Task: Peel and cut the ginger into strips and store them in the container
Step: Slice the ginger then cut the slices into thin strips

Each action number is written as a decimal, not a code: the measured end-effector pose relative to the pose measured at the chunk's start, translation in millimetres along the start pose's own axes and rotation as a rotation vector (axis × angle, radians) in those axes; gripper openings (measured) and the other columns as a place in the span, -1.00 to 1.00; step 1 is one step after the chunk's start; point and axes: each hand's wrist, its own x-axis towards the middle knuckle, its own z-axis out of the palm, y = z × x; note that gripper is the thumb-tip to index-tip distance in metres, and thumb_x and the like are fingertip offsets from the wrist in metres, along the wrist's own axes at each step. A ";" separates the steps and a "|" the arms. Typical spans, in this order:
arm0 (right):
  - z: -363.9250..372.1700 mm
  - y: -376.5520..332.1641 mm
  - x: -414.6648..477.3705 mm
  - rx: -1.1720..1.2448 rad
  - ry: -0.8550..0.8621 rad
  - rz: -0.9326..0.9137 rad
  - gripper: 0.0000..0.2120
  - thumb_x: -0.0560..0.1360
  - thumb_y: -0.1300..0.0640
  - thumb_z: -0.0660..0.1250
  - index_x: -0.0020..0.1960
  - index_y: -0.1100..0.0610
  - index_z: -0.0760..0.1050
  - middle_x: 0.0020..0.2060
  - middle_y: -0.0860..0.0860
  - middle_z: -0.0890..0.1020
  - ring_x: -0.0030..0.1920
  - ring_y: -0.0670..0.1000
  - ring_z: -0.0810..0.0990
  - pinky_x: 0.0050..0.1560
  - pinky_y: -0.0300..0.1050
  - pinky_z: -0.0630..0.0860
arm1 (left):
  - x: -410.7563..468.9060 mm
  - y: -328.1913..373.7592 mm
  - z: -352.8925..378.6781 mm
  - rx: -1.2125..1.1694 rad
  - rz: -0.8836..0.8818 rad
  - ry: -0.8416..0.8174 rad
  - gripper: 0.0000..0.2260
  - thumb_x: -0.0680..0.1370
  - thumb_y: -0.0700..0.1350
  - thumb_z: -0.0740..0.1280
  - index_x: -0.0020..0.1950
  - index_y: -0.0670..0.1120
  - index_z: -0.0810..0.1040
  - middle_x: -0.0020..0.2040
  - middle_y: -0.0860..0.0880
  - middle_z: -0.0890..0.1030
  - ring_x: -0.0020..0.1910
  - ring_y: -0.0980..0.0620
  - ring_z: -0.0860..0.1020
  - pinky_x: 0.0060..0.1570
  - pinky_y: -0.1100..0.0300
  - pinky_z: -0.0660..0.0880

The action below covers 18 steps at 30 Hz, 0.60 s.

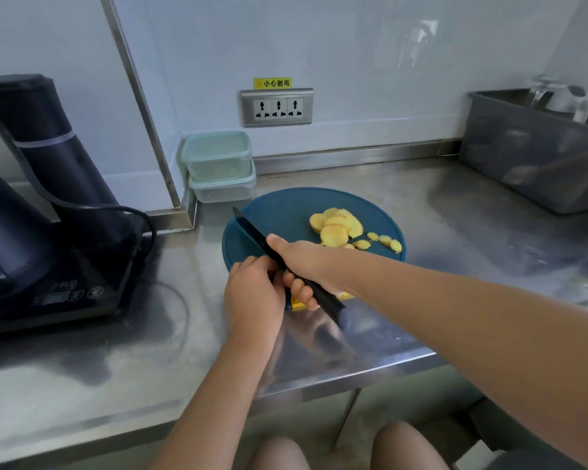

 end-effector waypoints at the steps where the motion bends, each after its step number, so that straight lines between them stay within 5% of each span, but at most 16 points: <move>1: -0.2 -1.4 1.8 0.018 -0.006 0.002 -0.37 0.52 -0.43 0.01 -0.42 0.08 0.23 -0.63 -0.03 0.29 -0.68 -0.06 0.21 -0.60 -0.37 0.23 | -0.5 0.3 -0.1 0.003 0.000 -0.002 -0.91 0.51 -0.21 0.30 -0.17 -0.14 0.57 -0.19 -0.07 0.57 -0.14 -0.04 0.44 -0.23 0.18 0.28; 18: -26.6 20.7 -4.0 0.219 -0.085 0.009 -0.40 0.51 -0.43 0.07 -0.41 0.06 0.27 -0.59 -0.05 0.30 -0.64 -0.08 0.23 -0.59 -0.35 0.23 | 0.4 5.6 2.0 0.054 0.039 0.054 -0.93 0.48 -0.16 0.38 -0.20 -0.06 0.61 -0.24 0.03 0.58 -0.24 0.07 0.41 -0.37 0.25 0.24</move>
